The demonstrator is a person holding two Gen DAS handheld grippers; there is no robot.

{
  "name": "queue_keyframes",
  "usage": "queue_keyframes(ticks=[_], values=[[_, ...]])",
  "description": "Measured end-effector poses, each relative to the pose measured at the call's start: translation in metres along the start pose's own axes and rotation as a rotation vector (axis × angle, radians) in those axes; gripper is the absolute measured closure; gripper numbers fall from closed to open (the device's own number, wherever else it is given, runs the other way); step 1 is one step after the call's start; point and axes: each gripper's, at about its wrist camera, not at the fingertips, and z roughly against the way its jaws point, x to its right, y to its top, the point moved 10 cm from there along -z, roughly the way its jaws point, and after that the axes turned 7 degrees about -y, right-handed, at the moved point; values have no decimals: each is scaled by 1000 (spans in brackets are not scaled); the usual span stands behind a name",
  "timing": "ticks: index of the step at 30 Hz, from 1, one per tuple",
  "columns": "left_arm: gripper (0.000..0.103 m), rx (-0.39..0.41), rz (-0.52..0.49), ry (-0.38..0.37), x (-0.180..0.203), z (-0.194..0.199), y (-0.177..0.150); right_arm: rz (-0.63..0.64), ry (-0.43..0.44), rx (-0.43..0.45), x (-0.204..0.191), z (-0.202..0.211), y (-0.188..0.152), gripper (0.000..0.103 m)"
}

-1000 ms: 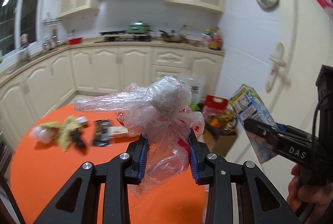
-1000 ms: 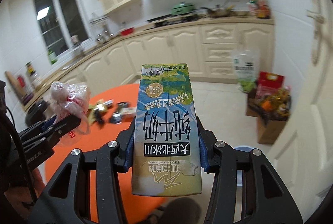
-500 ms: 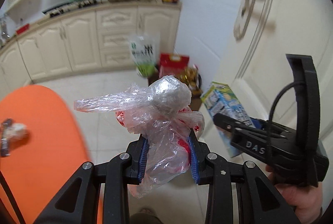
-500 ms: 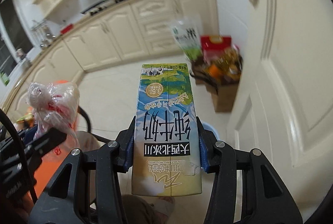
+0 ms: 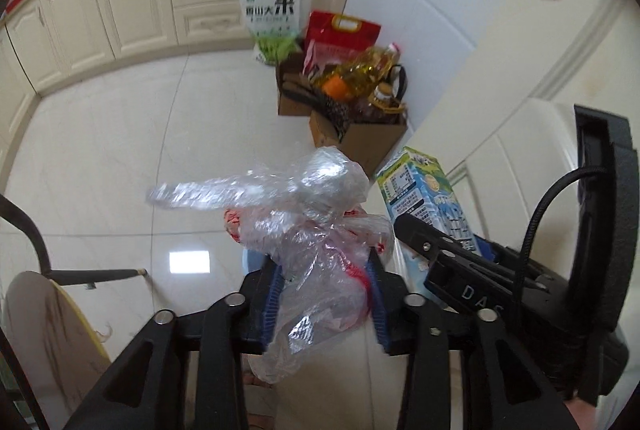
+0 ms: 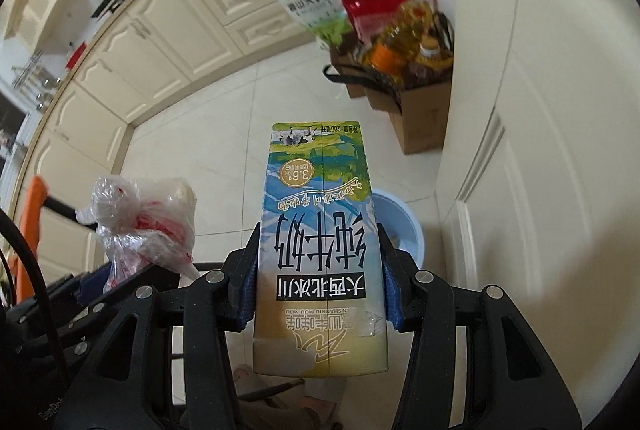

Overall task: Collect trash
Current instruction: 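Carry the clear plastic bag and milk carton to the blue bin and release, then move both open tools back to the orange table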

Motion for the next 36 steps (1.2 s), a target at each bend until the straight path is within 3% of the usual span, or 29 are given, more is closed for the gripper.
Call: queue_keyframes(ticks=[1, 3, 5, 7, 8, 12, 17, 25, 31, 36], values=[[59, -12, 6, 18, -5, -7, 8, -10, -3, -3, 4, -8, 1, 54], [47, -26, 13, 37, -6, -19, 18, -28, -3, -2, 9, -16, 4, 39], [29, -16, 14, 59, -8, -24, 28, -70, 10, 13, 16, -17, 8, 14], [10, 8, 13, 81, -9, -27, 36, -90, 5, 25, 20, -16, 12, 6], [7, 16, 9, 91, -10, -26, 36, -97, 11, 30, 22, -15, 13, 3], [4, 43, -10, 133, -4, -13, 27, -104, 21, 45, 19, -3, 13, 0], [3, 107, -40, 174, 10, 34, 8, -127, 43, 81, 9, 29, 15, 0], [1, 300, -37, 180, 11, 155, -39, -89, 75, 211, -30, 122, 10, 0], [1, 446, -9, 202, -18, 256, -103, -13, 115, 311, -84, 199, -4, 0], [1, 525, 13, 235, -39, 318, -158, 61, 148, 374, -139, 249, -22, 0]])
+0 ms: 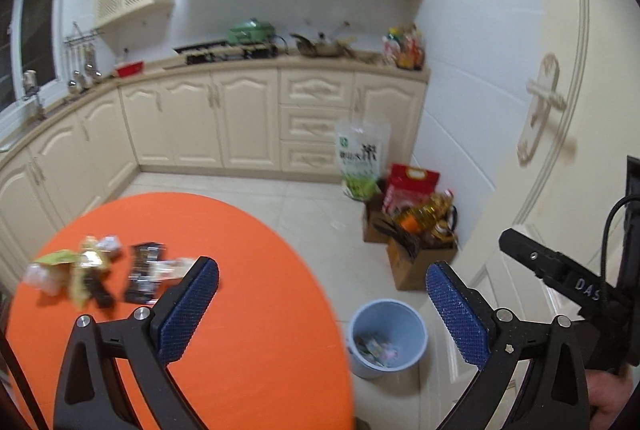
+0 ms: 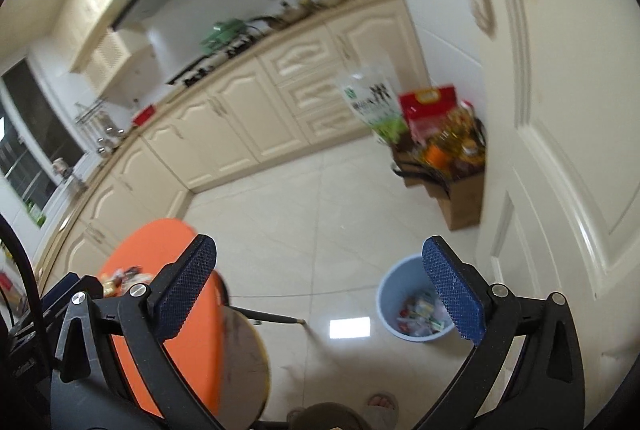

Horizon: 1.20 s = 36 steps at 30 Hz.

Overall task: Collect trash
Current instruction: 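Move both open tools back to the orange table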

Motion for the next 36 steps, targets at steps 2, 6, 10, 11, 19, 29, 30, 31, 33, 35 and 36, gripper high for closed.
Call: queue_keyframes(ticks=[2, 6, 10, 11, 19, 29, 30, 31, 33, 35, 36], values=[[1, 35, 13, 22, -17, 32, -10, 39, 23, 23, -31, 19, -1, 0], [1, 98, 43, 61, -44, 97, -25, 118, 64, 64, -87, 52, -6, 0], [1, 161, 68, 114, -68, 149, -45, 207, 110, 99, -142, 81, -19, 0], [1, 177, 79, 128, -76, 164, -52, 231, 120, 106, -156, 88, -23, 0], [1, 261, 147, 231, -107, 238, -105, 374, 195, 161, -252, 131, -60, 0], [1, 309, 225, 335, -110, 301, -171, 494, 251, 190, -326, 154, -97, 0], [1, 309, 230, 342, -108, 304, -174, 500, 256, 187, -331, 154, -100, 0], [1, 309, 235, 348, -107, 307, -179, 506, 260, 182, -335, 151, -103, 0], [1, 309, 244, 353, -106, 309, -184, 519, 264, 172, -339, 146, -108, 0], [1, 303, 255, 363, -103, 308, -192, 532, 257, 162, -341, 139, -111, 0], [1, 297, 261, 361, -106, 304, -187, 536, 252, 155, -341, 134, -112, 0]])
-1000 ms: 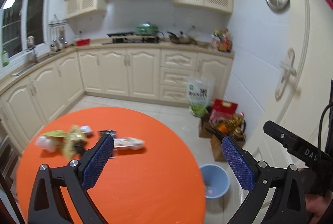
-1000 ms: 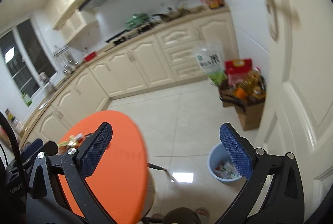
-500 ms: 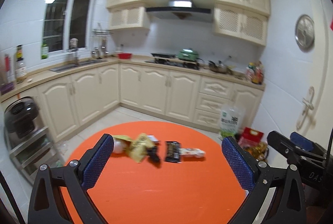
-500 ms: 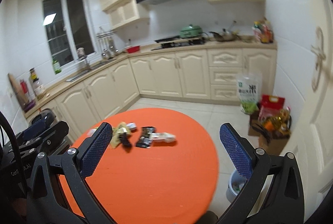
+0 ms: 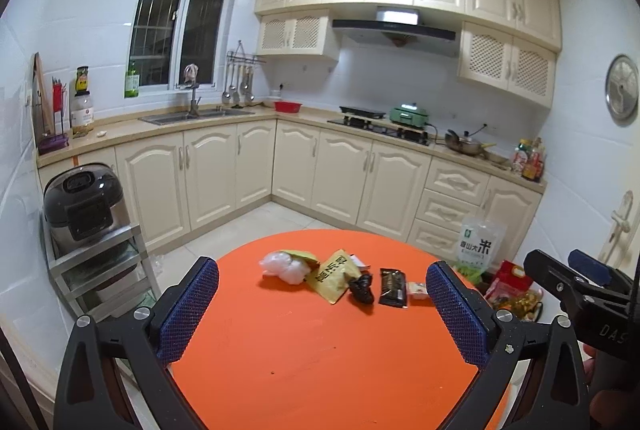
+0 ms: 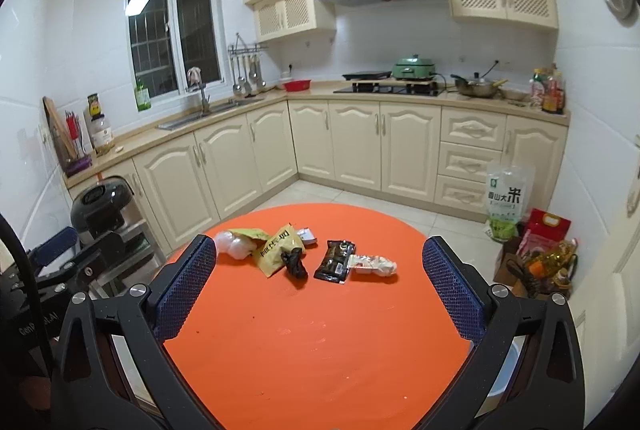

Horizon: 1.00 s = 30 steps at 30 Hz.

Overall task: Collect trash
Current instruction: 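Move both open tools back to the orange table, then grasp the black plastic bag with the left tool while the right tool grasps the crumpled white paper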

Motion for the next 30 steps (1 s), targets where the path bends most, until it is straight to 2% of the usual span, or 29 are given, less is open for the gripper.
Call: queue_keyframes(ticks=[8, 14, 16, 21, 26, 30], values=[[1, -100, 29, 8, 5, -66, 3, -22, -29, -113, 32, -62, -24, 0], [1, -213, 41, 8, 13, -151, 20, -16, -32, -239, 52, -129, -55, 0], [1, -249, 43, 3, -9, -179, 30, -19, -29, -281, 60, -154, -65, 0], [1, -327, 39, 7, -13, -241, 35, -13, -34, -364, 79, -210, -84, 0], [1, -397, 51, 11, -12, -298, 46, 51, 6, -444, 85, -255, -105, 1], [1, -441, 52, 4, -12, -340, 55, 125, 28, -445, 81, -273, -112, 1]])
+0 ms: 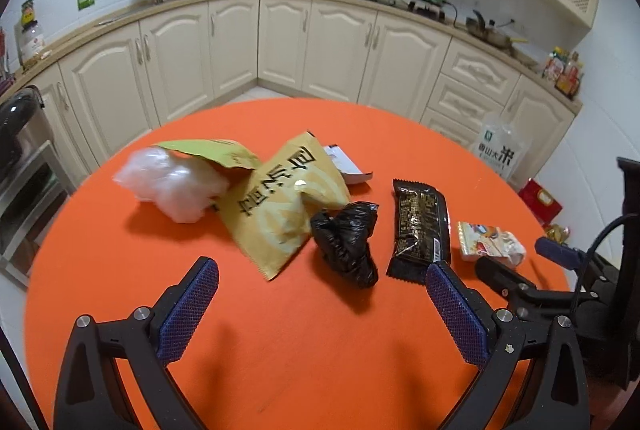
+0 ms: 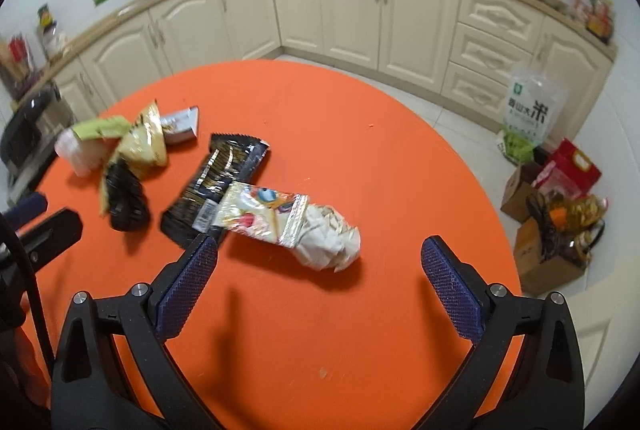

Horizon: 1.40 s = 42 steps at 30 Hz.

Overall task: Collect trash
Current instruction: 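Grasp the black plastic bag with the left tool while the right tool grasps the crumpled white paper, then carry the black bag and white paper to the blue bin and release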

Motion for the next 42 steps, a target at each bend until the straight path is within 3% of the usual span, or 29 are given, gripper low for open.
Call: queue_keyframes(ticks=[3, 5, 8, 12, 14, 17, 18, 22, 29, 42], values=[[1, -33, 12, 14, -6, -28, 20, 42, 15, 9, -7, -10, 4, 2], [8, -51, 12, 25, -10, -43, 33, 75, 31, -17, -14, -19, 2, 16], [21, -74, 8, 17, -11, -61, 46, 82, 56, -8, -19, -17, 1, 19], [29, -62, -5, 30, -13, -70, 58, 59, 82, -7, -16, -12, -4, 18], [54, -51, -9, 26, -14, -75, 65, 50, 92, -4, -12, -10, -6, 19], [74, -46, -9, 16, -18, -78, 68, 54, 87, 3, -7, -10, -6, 28], [76, -44, -11, 16, -19, -76, 62, 61, 80, 2, -6, -10, -6, 33], [80, -31, -12, -7, -25, -72, 55, 66, 115, -6, -7, -2, -9, 69], [82, -10, 3, -49, -29, -39, 12, 10, 156, 0, -3, 14, -24, 74], [82, 75, -32, -83, -16, 46, -27, -87, 199, 90, -5, 87, -43, 75]])
